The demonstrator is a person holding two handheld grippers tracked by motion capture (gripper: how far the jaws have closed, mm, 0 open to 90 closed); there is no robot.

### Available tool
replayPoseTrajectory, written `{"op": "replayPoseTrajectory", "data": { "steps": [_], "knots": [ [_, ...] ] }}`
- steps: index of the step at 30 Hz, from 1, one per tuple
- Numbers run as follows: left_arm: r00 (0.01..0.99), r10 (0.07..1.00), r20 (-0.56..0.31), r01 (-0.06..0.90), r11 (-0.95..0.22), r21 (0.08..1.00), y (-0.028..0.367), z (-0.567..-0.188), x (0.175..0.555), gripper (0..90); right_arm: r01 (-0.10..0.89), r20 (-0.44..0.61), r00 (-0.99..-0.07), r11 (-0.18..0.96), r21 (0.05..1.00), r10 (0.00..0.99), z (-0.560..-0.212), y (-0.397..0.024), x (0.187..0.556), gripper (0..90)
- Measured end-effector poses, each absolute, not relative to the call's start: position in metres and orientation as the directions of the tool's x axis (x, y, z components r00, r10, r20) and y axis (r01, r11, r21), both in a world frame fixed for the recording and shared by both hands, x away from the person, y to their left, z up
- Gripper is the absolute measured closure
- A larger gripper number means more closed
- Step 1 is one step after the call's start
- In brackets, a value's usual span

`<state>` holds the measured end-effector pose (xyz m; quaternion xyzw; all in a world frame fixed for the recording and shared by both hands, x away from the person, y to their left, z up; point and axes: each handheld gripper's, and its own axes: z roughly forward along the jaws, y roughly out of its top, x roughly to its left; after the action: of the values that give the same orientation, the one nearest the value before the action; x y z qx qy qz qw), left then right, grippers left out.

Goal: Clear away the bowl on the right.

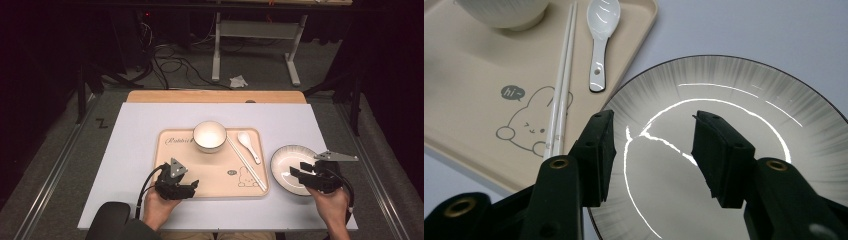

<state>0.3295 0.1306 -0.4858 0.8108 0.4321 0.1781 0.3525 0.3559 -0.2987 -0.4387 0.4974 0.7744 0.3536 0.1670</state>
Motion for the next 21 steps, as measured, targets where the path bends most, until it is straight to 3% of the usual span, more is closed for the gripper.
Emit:
{"op": "replayPoseTrajectory", "data": {
  "steps": [17,21],
  "knots": [
    [0.573,0.82,-0.013,0.571,-0.387,0.724,0.129,-0.487,0.327,28.6,0.64,0.044,-0.463,0.299,0.708,0.885,-0.455,-0.304,0.356,54.0],
    [0.575,0.818,-0.012,0.572,-0.391,0.722,0.129,-0.488,0.327,28.6,0.651,0.066,-0.435,0.263,0.712,0.898,-0.455,-0.307,0.356,59.0]
  ]
}}
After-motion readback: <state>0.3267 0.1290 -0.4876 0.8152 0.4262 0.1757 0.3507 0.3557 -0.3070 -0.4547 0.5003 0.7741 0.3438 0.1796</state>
